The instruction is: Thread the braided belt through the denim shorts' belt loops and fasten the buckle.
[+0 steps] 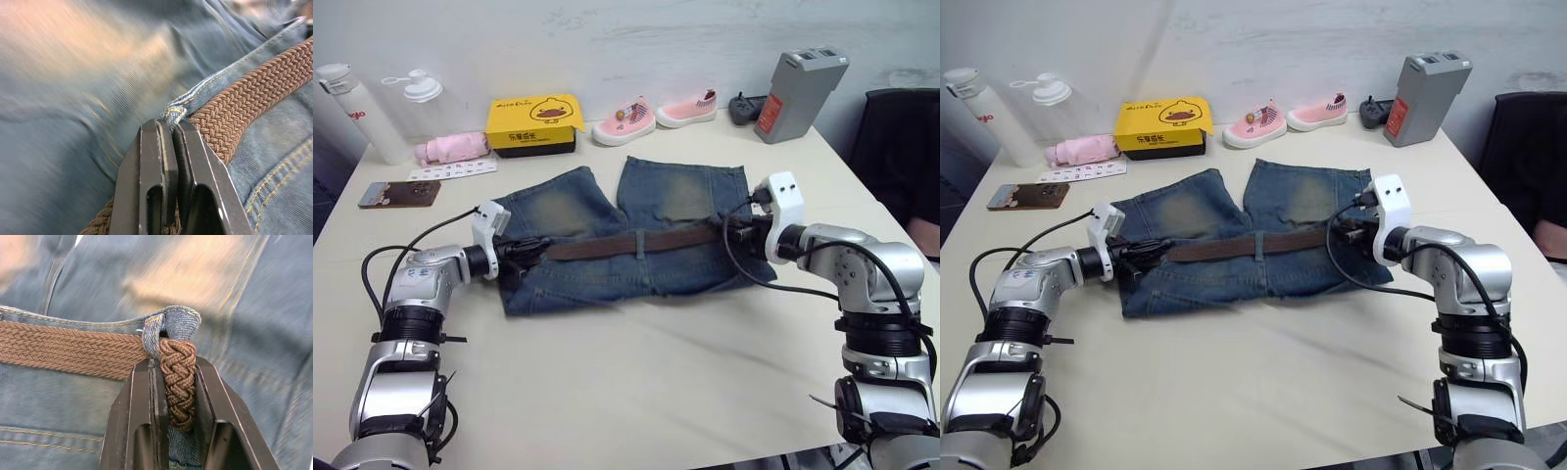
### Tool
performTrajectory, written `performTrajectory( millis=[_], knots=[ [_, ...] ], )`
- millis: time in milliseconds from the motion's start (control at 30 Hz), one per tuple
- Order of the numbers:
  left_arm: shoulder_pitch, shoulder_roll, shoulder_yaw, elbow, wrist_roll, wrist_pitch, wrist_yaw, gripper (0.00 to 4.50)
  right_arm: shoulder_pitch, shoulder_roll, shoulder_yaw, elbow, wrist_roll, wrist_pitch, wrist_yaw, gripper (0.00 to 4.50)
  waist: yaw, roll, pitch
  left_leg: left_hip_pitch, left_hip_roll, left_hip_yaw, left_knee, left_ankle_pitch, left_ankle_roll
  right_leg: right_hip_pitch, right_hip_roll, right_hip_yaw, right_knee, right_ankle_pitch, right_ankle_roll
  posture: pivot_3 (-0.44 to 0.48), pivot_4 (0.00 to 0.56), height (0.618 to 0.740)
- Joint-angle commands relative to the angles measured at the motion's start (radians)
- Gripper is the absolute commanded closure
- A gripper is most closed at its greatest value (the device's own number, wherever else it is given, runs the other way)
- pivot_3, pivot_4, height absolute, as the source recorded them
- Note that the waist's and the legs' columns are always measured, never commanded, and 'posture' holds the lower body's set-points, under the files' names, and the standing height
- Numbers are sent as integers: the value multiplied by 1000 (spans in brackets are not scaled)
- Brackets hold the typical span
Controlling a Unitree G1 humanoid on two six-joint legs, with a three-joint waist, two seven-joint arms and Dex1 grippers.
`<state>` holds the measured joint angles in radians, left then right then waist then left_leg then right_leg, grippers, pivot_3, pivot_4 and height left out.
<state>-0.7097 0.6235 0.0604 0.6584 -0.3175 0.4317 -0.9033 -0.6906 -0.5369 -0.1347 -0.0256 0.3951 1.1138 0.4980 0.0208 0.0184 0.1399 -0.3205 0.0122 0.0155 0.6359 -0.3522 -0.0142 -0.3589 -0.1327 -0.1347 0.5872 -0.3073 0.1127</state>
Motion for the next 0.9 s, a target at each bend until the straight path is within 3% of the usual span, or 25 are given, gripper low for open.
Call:
performTrajectory(
  millis=[33, 100, 233, 333, 467, 667, 733, 833, 867, 900],
  knots=[
    [-74, -4, 43, 61, 17, -139, 4, 4476, -68, 21, -91, 32, 13, -135, -22, 4178, 0, 0, 0, 0, 0, 0, 0, 0, 0, 0, 0, 0, -1, 0, 0, 0, 150, 712],
    [-72, 0, 72, 39, -5, -178, -14, 4476, -48, 12, -102, -15, 39, -162, 9, 4178, 0, 0, 1, -2, 0, 0, 0, 1, 1, -1, 0, 0, -1, 0, 0, 0, 150, 712],
    [111, 28, 158, -328, -144, -161, -126, 4476, 140, -58, -157, -290, 203, -128, 171, 4178, 0, -1, 0, -1, 1, -2, -3, 1, 1, -1, 0, 0, -1, 0, 0, 0, 150, 712],
    [291, 59, 160, -596, -155, -164, -140, 4476, 304, -128, -191, -466, 312, -108, 264, 4178, 0, 0, 1, 0, 2, -3, -6, 1, 1, 0, 0, 0, -2, 0, 0, 0, 150, 712],
    [589, 76, 121, -786, 46, -611, -186, 4476, 601, -333, -123, -606, 272, -119, 377, 4178, 5, 2, 2, 1, 3, -1, -8, -1, 1, 6, -1, 1, -12, 1, 2, 0, 150, 712],
    [679, 134, 79, -449, 261, -1267, -199, 4476, 701, -500, -11, -529, 103, -242, 388, 4178, 9, 4, 2, 3, 6, -2, -6, -9, -6, 13, -2, 1, -22, 6, 2, 0, 150, 712],
    [685, 171, 55, -346, 301, -1376, -189, 4476, 720, -539, 0, -520, 76, -279, 408, 4178, 8, 6, 1, 3, 7, -3, -6, -9, -1, 11, -1, 1, -22, 6, 2, 0, 150, 712],
    [682, 200, 19, -292, 279, -1410, -176, 4476, 733, -561, -1, -499, 51, -321, 409, 4178, 6, 7, 0, 3, 6, -4, -6, -8, 1, 8, 1, 0, -19, 5, 1, 0, 150, 712],
    [680, 205, 10, -288, 271, -1415, -168, 4476, 735, -561, -4, -493, 46, -328, 406, 3144, 5, 7, 0, 3, 4, -3, -5, -8, 2, 7, 1, 0, -19, 6, 2, 0, 150, 712],
    [690, 216, -1, -307, 244, -1395, -171, 4102, 746, -569, -12, -494, 49, -338, 421, 2795, 5, 7, 0, 3, 3, -3, -5, -7, 3, 7, 0, -1, -19, 6, 2, 0, 150, 712]
  ],
)
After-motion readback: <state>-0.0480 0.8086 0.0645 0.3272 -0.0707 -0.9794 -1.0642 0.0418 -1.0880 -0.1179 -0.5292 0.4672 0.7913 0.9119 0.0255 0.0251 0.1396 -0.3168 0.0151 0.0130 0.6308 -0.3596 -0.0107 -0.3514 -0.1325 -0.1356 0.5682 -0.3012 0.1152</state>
